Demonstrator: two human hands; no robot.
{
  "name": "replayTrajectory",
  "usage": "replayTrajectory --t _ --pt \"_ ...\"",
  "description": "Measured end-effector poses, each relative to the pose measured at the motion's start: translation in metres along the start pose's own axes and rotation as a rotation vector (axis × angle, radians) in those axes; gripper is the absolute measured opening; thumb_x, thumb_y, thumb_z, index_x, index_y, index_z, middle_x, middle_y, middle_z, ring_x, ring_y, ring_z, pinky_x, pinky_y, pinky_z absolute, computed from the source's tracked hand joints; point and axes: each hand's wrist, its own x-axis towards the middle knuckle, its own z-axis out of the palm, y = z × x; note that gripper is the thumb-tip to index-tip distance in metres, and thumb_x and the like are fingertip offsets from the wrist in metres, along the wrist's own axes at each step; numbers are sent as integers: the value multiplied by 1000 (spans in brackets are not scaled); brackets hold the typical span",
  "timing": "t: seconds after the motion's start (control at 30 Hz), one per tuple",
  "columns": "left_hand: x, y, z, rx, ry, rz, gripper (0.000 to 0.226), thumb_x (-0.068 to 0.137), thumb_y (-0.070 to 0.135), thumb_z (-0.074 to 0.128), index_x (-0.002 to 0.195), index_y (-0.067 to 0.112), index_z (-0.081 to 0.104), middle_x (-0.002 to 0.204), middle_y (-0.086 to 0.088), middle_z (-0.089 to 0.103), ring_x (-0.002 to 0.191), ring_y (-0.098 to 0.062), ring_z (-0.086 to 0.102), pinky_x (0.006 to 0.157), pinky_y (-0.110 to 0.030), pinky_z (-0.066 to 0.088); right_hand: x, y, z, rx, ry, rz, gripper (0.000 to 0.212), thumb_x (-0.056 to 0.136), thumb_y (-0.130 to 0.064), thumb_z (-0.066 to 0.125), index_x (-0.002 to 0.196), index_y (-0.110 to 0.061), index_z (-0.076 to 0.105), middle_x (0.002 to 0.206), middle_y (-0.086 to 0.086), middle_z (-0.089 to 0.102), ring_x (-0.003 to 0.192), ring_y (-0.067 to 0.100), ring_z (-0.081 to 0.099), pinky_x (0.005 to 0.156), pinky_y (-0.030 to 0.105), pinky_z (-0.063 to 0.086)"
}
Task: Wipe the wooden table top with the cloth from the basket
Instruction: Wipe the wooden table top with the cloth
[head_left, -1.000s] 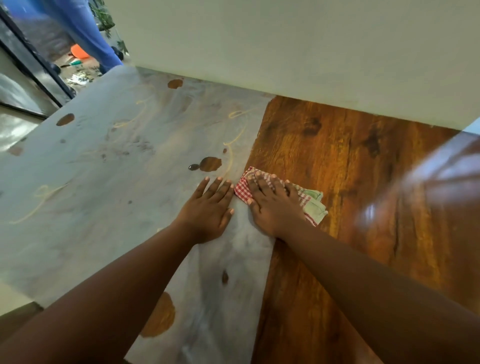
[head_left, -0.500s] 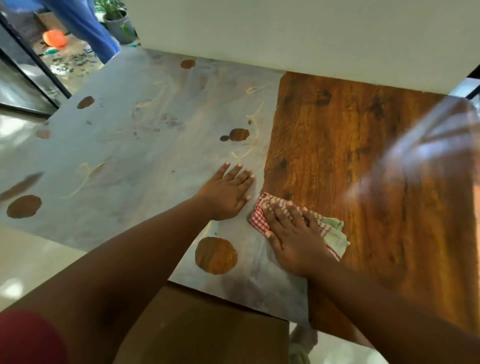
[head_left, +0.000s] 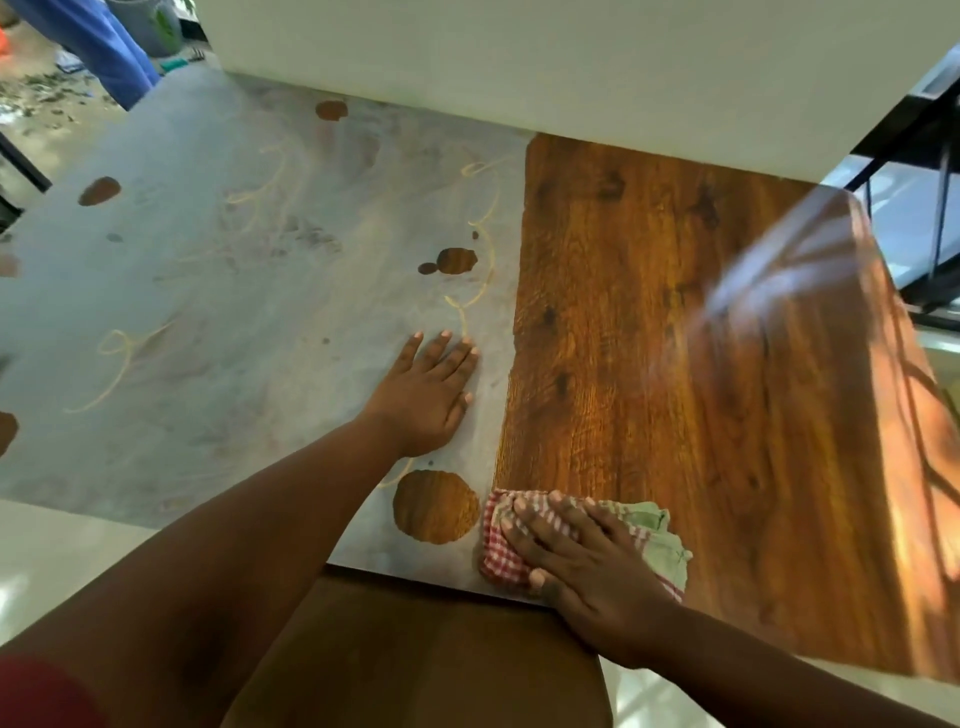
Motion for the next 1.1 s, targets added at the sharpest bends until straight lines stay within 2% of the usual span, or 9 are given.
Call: replayTrajectory --t 0.17,0.33,0.43,0.53,0.63,0.73,0.87,0.97,1.1 --pt "1 -1 0 -11 -1 0 60 98 44 10 152 18 3 161 -2 5 147 -23 -6 115 -43 -17 -14 5 -1 60 -69 -64 45 96 -58 2 140 -63 2 151 -34 1 140 1 -21 109 30 -19" --pt "2 -3 -4 -13 -42 12 61 99 46 12 152 19 1 161 -2 3 147 -23 -8 114 -43 -17 -11 15 -8 -24 -136 -157 44 97 -55 9 140 -62 -1 153 -27 2 139 3 -24 108 29 -24" --pt "5 -9 -10 -54 -74 34 60 99 46 16 152 20 4 161 -1 5 147 -24 -8 113 -44 -18 -6 16 -12 -96 -134 -213 47 99 -48 17 143 -55 3 153 -21 4 140 10 -23 108 32 -23" --pt "3 -17 -16 -94 -60 40 57 101 41 19 152 18 7 160 -2 9 147 -23 -5 114 -43 -15 2 13 -14 -154 -125 -277 48 100 -42 23 147 -46 14 153 -17 9 142 20 -12 111 41 -17" --pt "-5 -26 -16 -120 -26 5 56 101 38 20 152 16 8 160 -5 8 147 -24 -3 118 -40 -8 11 10 -16 -181 -162 -326 49 99 -47 15 148 -47 11 153 -18 3 140 17 -20 108 46 -25" --pt "-13 -37 -14 -127 -17 -25 56 102 37 22 152 16 10 160 -6 8 147 -25 -1 118 -40 -4 21 6 -18 -199 -162 -368 49 100 -47 15 148 -46 10 154 -18 2 140 17 -21 105 45 -26" --pt "-23 -49 -7 -118 -4 -76 56 101 38 22 152 16 11 160 -6 8 147 -24 0 118 -40 -4 46 -18 -17 -230 -111 -387 50 99 -46 16 149 -42 16 158 -9 15 144 24 -4 107 45 -19" --pt "-30 -57 -2 -120 5 -121 58 101 39 21 152 15 9 160 -5 7 147 -24 -1 117 -39 -7 65 -44 -7 -273 -30 -373 49 100 -44 23 149 -38 18 157 -5 23 144 30 14 110 51 -5" --pt "-36 -60 3 -158 35 -175 64 96 44 10 151 13 7 160 -5 6 147 -22 -2 116 -36 -13 76 -64 4 -291 76 -337 51 98 -45 28 148 -36 24 153 -4 31 141 29 24 109 55 6"
